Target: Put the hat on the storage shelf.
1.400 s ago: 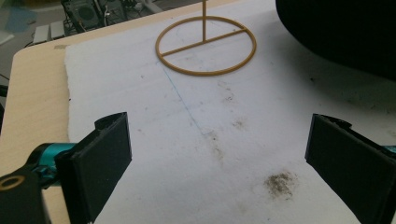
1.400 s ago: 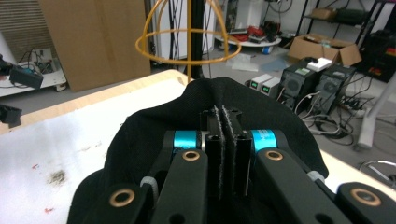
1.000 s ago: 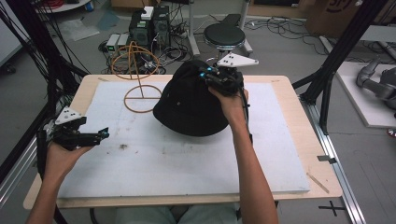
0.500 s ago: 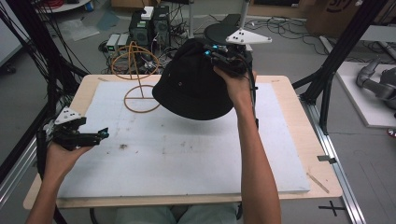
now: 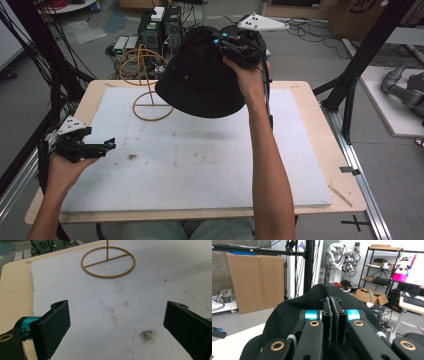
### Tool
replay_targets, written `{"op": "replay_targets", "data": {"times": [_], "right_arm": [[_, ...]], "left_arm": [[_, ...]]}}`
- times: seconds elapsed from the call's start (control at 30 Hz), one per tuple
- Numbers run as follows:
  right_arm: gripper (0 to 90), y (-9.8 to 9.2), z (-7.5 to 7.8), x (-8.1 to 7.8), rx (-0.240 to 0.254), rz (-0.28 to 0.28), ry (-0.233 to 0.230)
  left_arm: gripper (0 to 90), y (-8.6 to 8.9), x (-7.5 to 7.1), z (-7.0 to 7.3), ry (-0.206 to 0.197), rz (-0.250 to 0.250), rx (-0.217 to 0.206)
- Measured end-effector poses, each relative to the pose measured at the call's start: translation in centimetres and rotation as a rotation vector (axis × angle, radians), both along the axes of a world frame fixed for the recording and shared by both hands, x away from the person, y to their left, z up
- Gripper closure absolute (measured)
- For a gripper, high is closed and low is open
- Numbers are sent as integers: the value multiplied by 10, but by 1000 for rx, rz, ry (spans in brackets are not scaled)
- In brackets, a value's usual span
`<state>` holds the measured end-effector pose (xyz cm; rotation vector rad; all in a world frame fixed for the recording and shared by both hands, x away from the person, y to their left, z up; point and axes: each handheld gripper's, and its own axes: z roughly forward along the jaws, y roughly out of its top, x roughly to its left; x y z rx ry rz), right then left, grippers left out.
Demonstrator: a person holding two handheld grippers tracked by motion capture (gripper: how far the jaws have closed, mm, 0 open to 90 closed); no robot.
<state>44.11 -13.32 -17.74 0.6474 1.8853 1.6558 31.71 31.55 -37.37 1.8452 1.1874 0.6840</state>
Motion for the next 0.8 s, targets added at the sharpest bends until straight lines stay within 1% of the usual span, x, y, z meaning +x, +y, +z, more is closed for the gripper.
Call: {"op": "replay_targets", "data": {"times": [0.1,0.13,0.17,0.2,0.23,0.27,0.37,0.4,0.43,0.47,0.57,0.6,0.67,0.77,0.8], "right_arm": [[888,6,5,3,12,2,-10],[888,9,9,4,39,12,-16],[888,9,9,4,39,12,-16],[889,12,13,6,60,17,-20],[889,12,13,6,60,17,-20],[888,16,16,8,77,21,-19],[888,21,19,11,86,23,-18],[888,27,22,13,104,30,-25],[888,27,22,13,104,30,-25],[888,32,25,15,114,28,-26],[889,38,27,17,120,28,-29],[888,44,30,19,126,26,-32],[888,47,31,20,128,21,-39],[888,55,32,24,146,17,-39],[888,60,33,27,148,15,-34]], "left_arm": [[74,-1,-1,0,2,-3,0],[74,-1,-2,0,3,-4,2],[74,-1,-3,0,1,-4,1],[74,0,-3,0,3,-4,3],[74,0,-4,0,4,-6,2],[74,0,-5,-1,2,-4,1],[74,-1,-6,-2,4,-2,6],[74,0,-6,-2,5,-4,9],[74,-1,-7,-2,4,-1,6],[74,0,-8,-2,5,-3,9],[74,0,-9,-1,1,-3,6],[74,1,-10,-1,2,-3,8],[74,2,-12,0,0,-4,6],[74,4,-14,0,-3,0,5],[74,5,-15,0,0,0,7]]}}
